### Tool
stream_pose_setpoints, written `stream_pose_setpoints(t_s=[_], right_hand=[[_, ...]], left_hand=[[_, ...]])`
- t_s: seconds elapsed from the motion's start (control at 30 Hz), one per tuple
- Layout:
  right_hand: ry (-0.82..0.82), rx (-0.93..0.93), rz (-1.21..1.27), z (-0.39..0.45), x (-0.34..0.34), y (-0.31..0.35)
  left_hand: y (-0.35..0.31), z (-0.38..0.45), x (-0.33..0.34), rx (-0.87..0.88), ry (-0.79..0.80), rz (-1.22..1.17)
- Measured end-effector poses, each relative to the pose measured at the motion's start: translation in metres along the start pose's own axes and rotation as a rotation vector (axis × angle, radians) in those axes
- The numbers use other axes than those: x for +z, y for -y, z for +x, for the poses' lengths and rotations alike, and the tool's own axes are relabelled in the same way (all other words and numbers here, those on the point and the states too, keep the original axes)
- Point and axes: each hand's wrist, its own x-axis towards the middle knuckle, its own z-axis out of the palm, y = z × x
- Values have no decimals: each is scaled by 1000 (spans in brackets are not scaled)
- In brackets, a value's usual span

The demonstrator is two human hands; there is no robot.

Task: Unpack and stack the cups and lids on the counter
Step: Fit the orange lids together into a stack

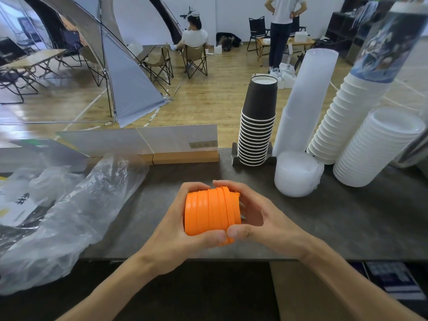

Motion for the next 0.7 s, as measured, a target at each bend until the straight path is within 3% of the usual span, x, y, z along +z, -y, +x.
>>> stream_pose_setpoints(t_s=[0.17, 0.33, 0.43, 0.7], right_hand=[[-43, -5, 44, -4, 1, -11], [-297, 170, 343, 6, 5, -29], [-369, 214, 483, 10, 7, -38], [-649, 199, 920, 31, -19, -45]], left_hand=[[1, 3, 4, 76, 22, 150], [6, 30, 6, 226, -56, 487], [9, 54, 11, 152, -20, 539], [7, 118, 38, 107, -137, 607]])
